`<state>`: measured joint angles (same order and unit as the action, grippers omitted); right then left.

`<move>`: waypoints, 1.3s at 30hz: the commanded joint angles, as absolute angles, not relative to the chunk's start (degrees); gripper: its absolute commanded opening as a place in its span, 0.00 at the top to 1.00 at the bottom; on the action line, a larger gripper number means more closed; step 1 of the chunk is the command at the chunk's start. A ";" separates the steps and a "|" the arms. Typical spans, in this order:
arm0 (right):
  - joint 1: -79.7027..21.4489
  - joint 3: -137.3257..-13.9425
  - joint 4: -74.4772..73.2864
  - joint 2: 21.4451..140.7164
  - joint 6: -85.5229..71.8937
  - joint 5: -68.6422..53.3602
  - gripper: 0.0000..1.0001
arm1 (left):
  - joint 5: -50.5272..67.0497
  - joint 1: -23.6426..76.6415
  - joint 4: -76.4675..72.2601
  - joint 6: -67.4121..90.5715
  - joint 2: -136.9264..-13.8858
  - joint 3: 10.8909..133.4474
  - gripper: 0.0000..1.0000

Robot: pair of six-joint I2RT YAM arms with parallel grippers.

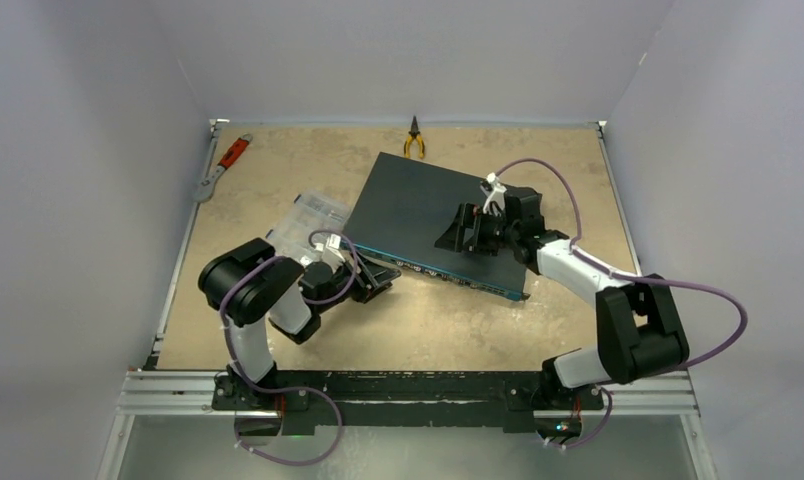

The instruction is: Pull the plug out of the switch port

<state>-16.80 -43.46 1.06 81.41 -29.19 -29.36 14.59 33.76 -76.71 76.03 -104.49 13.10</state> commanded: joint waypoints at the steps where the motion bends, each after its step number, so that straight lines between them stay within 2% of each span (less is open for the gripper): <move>1: -17.93 -45.92 3.58 82.39 -29.78 -27.42 0.01 | 13.52 33.23 -89.77 80.92 -110.22 12.91 0.45; 4: -18.41 -46.51 3.76 83.17 -29.80 -27.38 0.01 | 13.51 33.28 -96.82 83.51 -115.43 13.23 0.49; 10: -18.86 -47.35 3.48 84.37 -29.45 -26.94 0.02 | 12.24 33.22 -99.93 84.39 -119.40 12.49 0.52; 17: -19.06 -47.78 2.82 84.90 -28.62 -25.97 0.02 | 9.18 33.16 -87.86 79.01 -111.25 10.83 0.52; 27: -19.08 -46.55 3.76 85.09 -28.48 -25.77 0.01 | 3.34 33.25 -51.39 70.04 -91.48 12.21 0.50; 32: -19.08 -46.74 3.79 85.70 -28.39 -25.86 0.01 | 2.19 33.22 -48.66 68.26 -86.27 11.49 0.43; 39: -19.15 -46.94 3.54 85.93 -28.13 -25.84 0.01 | 4.95 33.31 -52.53 68.74 -90.76 13.76 0.44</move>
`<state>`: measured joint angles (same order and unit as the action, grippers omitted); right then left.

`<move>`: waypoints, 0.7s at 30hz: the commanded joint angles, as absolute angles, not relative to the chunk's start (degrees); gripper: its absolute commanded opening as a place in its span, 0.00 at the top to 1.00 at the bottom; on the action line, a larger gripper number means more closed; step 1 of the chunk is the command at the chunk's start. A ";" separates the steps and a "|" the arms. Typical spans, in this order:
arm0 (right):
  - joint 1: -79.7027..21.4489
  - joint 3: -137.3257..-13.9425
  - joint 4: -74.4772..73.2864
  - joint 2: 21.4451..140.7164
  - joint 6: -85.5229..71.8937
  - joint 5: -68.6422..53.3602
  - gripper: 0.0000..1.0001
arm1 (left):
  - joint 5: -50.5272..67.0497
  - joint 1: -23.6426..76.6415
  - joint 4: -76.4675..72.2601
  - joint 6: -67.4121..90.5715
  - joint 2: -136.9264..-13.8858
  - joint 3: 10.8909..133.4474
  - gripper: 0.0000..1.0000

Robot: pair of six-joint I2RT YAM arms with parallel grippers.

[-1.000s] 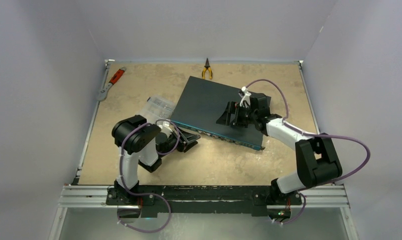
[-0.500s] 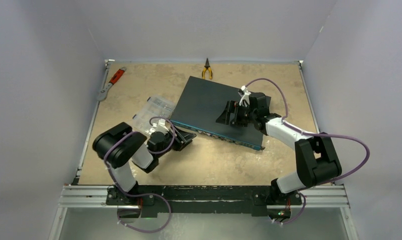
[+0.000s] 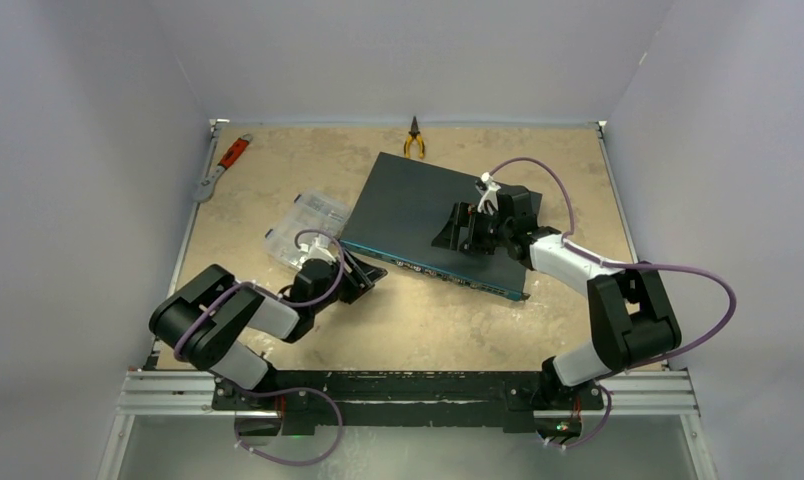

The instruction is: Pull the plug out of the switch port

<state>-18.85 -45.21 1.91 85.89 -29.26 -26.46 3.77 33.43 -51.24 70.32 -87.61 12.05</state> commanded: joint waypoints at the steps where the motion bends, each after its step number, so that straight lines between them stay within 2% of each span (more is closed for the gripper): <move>1: -19.11 -46.73 3.74 85.84 -28.13 -25.84 0.01 | 5.51 33.31 -54.10 69.20 -92.00 13.97 0.44; 5: -19.12 -46.56 3.44 85.78 -27.99 -25.58 0.01 | 7.02 33.33 -59.52 70.73 -96.04 14.78 0.45; 15: -19.20 -45.39 4.14 85.73 -28.02 -25.76 0.01 | 7.21 33.63 -60.12 70.99 -99.06 17.46 0.47; 21: -19.23 -45.10 4.67 85.88 -28.32 -25.90 0.01 | 7.56 33.75 -65.99 73.14 -101.34 16.48 0.47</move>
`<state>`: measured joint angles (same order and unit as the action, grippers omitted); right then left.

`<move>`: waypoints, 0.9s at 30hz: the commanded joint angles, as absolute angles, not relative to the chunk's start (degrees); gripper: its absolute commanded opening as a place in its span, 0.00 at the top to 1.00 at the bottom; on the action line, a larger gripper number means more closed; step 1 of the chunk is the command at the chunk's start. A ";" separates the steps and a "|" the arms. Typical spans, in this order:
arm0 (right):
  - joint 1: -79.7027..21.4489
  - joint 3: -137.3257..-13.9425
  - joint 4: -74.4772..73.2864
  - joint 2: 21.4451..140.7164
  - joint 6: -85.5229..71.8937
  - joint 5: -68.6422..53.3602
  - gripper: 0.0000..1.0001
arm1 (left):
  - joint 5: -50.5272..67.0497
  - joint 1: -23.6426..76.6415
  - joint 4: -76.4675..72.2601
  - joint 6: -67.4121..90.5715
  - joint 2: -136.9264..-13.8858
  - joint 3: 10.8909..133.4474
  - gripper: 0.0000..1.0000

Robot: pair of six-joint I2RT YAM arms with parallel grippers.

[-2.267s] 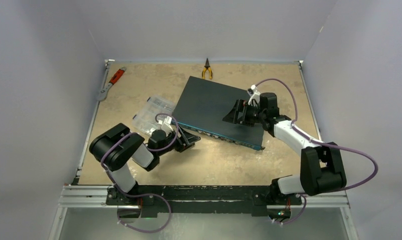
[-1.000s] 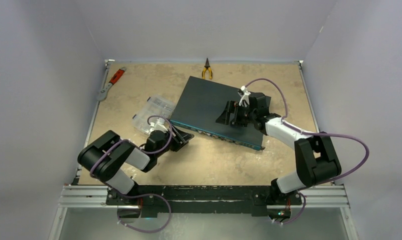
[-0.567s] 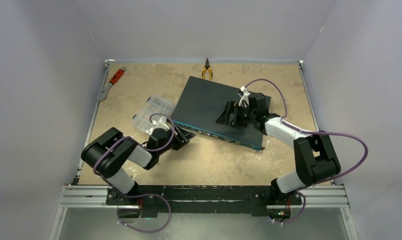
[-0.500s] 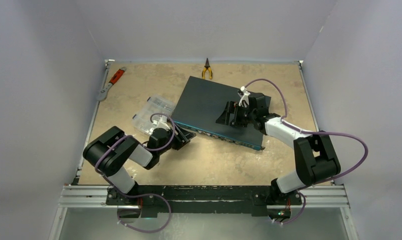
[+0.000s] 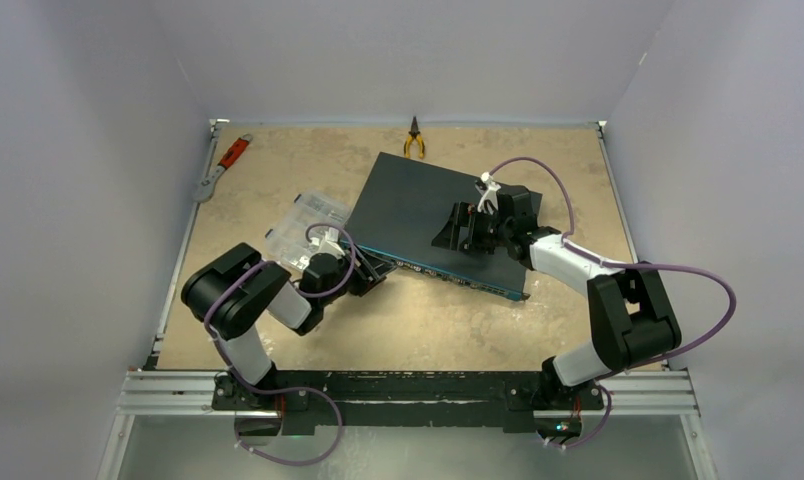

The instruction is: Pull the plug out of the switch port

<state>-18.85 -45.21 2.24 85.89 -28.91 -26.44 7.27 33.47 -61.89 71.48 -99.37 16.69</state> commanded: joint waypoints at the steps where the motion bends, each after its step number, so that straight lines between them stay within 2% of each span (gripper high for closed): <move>1: -19.17 -45.07 4.97 85.80 -28.57 -26.11 0.01 | 7.91 33.74 -67.36 73.42 -101.90 16.49 0.47; 23: -19.13 -44.88 4.55 85.62 -27.96 -25.92 0.01 | 10.32 34.10 -77.44 75.70 -108.67 20.18 0.46; 27: -19.21 -45.12 4.72 85.88 -28.08 -26.11 0.01 | 10.52 34.17 -80.10 76.46 -110.94 20.75 0.50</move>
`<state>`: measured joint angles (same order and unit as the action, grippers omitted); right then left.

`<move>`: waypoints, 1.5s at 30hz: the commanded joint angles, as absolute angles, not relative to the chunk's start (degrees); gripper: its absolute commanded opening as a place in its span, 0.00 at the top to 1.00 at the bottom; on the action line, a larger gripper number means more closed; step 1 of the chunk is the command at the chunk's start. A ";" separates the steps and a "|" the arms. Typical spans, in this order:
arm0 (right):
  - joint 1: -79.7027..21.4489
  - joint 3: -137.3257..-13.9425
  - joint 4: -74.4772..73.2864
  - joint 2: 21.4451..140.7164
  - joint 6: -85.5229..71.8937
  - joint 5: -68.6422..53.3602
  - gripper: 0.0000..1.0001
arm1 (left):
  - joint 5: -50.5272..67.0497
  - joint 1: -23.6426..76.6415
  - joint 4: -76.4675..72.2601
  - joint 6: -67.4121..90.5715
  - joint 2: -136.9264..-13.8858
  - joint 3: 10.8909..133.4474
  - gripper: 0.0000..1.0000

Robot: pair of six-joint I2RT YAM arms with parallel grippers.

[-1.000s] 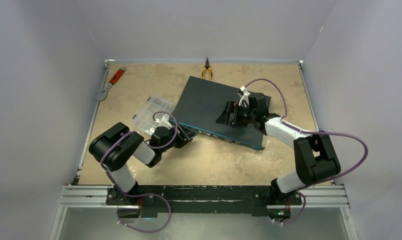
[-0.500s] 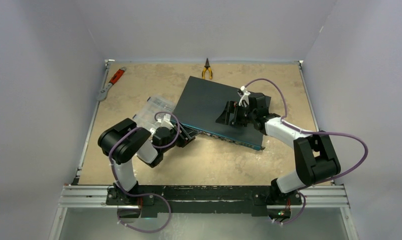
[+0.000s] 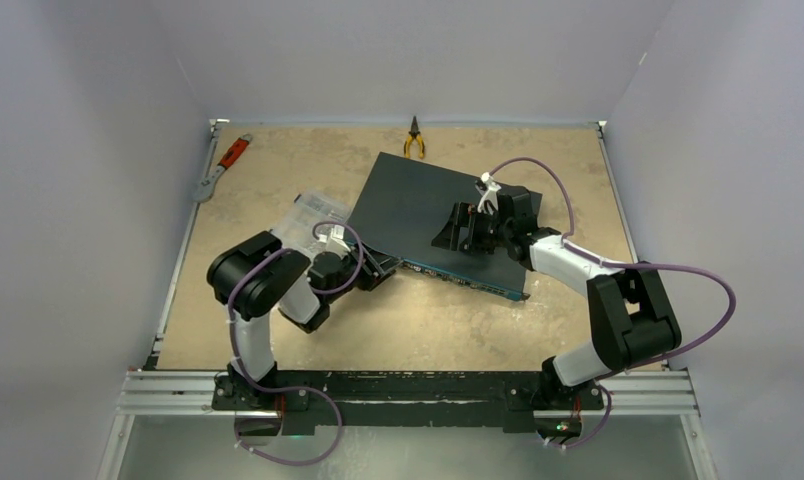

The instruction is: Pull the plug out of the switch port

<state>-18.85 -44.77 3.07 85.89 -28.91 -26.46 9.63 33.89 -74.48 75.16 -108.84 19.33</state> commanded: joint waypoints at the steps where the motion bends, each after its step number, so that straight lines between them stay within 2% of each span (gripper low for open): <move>1: -19.19 -45.14 4.74 85.94 -28.12 -26.09 0.01 | 10.73 34.11 -80.80 76.69 -111.54 21.01 0.50; 7: -19.17 -45.44 4.26 86.22 -27.93 -26.02 0.01 | 11.40 34.16 -84.65 78.34 -114.88 21.58 0.56; 18: -19.19 -45.12 4.41 86.92 -27.95 -26.06 0.01 | 11.46 34.10 -87.28 79.62 -117.90 22.24 0.80; 20: -19.19 -45.02 4.48 87.01 -27.95 -26.17 0.01 | 11.42 34.10 -88.20 79.79 -118.35 22.19 0.80; 22: -19.19 -44.96 4.48 86.97 -27.86 -26.19 0.02 | 11.05 34.10 -88.24 79.75 -118.59 22.02 0.77; 27: -19.19 -44.85 4.35 86.83 -27.77 -26.10 0.01 | 10.42 34.05 -88.82 79.76 -118.68 21.96 0.80; 29: -19.21 -44.59 4.48 86.82 -27.77 -26.00 0.02 | 10.42 34.02 -88.97 79.76 -118.94 22.24 0.86; 32: -19.16 -44.41 4.40 86.75 -27.85 -26.19 0.01 | 10.46 34.01 -90.11 80.22 -119.60 22.48 1.00; 45: -19.17 -43.77 4.36 86.01 -28.04 -26.03 0.01 | 9.99 34.10 -92.65 80.51 -117.08 18.93 1.00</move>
